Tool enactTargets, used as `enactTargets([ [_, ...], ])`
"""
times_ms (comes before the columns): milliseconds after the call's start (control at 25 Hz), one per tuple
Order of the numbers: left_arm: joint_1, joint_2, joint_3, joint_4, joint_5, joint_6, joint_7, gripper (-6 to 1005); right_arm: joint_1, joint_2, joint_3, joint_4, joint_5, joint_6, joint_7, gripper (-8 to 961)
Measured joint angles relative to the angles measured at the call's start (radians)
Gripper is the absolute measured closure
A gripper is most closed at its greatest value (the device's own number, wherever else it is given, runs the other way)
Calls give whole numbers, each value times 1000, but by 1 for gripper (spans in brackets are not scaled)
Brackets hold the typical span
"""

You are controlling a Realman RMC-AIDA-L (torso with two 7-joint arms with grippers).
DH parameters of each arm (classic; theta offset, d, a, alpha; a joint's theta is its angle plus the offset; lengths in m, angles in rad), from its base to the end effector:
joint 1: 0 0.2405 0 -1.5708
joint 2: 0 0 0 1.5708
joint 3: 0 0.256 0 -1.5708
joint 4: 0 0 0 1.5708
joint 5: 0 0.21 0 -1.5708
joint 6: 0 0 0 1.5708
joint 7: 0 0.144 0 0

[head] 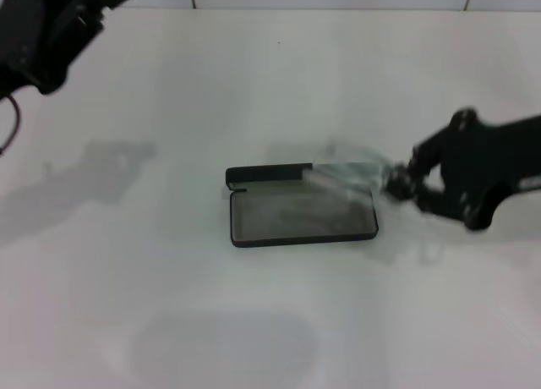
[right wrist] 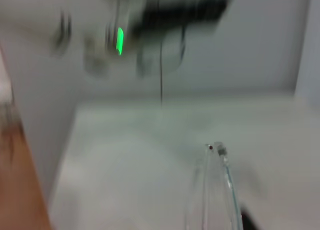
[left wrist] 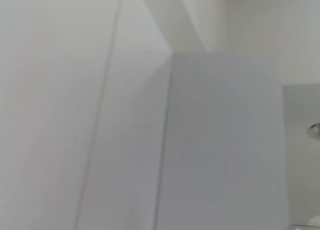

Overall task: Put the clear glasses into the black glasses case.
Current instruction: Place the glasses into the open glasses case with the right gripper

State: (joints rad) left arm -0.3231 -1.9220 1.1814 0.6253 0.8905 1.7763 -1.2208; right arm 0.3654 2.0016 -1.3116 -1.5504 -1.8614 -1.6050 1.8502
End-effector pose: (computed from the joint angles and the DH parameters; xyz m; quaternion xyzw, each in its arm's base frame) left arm -0.2357 0.2961 0.0880 -0.8145 -0.0946 -0.5448 0.1757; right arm 0.1411 0.3031 0.0411 -0.9923 0.0112 0.0998 0.0725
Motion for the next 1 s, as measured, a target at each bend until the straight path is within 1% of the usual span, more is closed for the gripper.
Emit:
enactTargets([
  [40,2,-2,-11,3,10,1,-2,924,0,15,-36,-68,-89,-5,56,846],
  [80,6,-6,-31,11,24,3,-5,924,9,19,-87,-115,-156,-2,113,846],
  [160,18,-17,-65,18,42,6,-6,924,45,19,-205,-174,-257,17,215,846],
  [320,29,-29,-76,11,49,6,9,925,141,23,-399,-207,-433,70,373,846],
  [440,33,-35,-77,6,51,6,20,925,205,25,-538,-204,-560,144,478,846],
  [520,35,-41,-78,6,51,6,23,925,231,25,-611,-193,-630,193,538,846],
  [560,35,-44,-78,6,51,6,23,925,243,25,-673,-185,-693,232,585,846],
  [600,35,-46,-79,6,51,6,23,925,243,25,-673,-185,-693,232,585,846],
  [640,34,-48,-80,6,51,6,24,925,246,25,-709,-180,-722,259,606,846],
  [800,37,-55,-99,5,51,6,24,925,246,26,-787,-153,-770,327,635,846],
  [1000,36,-64,-111,5,56,6,24,924,247,26,-846,-129,-827,372,658,846],
])
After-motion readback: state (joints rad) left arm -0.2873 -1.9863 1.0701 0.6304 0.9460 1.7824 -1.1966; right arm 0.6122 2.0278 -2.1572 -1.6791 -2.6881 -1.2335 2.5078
